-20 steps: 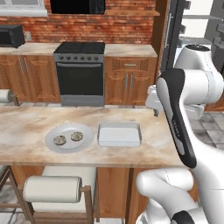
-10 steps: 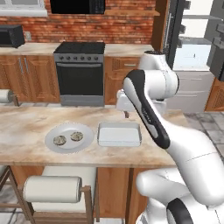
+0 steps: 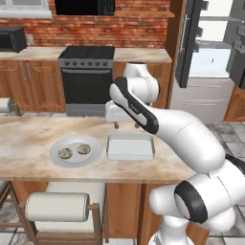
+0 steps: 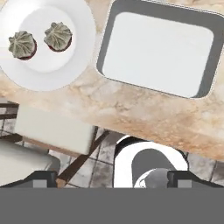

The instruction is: Place two dumplings into each of the tupperware containers and then place the containers in the fridge.

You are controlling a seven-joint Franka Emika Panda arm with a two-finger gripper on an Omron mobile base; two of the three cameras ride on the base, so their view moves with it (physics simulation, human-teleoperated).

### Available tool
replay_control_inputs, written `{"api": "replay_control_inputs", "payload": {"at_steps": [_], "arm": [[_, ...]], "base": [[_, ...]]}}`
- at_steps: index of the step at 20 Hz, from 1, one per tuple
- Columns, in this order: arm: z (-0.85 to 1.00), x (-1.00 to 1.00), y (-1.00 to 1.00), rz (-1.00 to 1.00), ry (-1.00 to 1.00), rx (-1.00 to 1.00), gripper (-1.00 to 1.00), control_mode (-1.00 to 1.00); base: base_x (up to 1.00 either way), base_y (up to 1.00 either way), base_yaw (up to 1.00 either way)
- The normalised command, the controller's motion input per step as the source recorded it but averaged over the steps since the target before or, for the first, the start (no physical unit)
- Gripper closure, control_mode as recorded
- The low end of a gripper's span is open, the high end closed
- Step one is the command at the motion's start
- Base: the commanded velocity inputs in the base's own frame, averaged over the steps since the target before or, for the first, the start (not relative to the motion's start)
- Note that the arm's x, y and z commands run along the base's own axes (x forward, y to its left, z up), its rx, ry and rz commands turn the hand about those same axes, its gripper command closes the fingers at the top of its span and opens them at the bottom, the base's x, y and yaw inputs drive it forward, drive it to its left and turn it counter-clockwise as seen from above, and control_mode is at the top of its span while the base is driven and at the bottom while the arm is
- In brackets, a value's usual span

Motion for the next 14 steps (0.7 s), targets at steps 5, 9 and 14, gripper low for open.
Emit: {"api": "replay_control_inputs", "payload": {"at_steps": [5,9,14], "arm": [[-0.52,0.08,0.33,0.19,-0.17,0.00,-1.00,-1.00],[-0.37,0.00,0.35,0.17,-0.18,0.00,-1.00,-1.00],[-0.03,0.20,0.14,0.08,-0.04,0.00,-1.00,-1.00]], "base": [[0.00,0.00,0.00],[0.00,0.00,0.00],[0.00,0.00,0.00]]}}
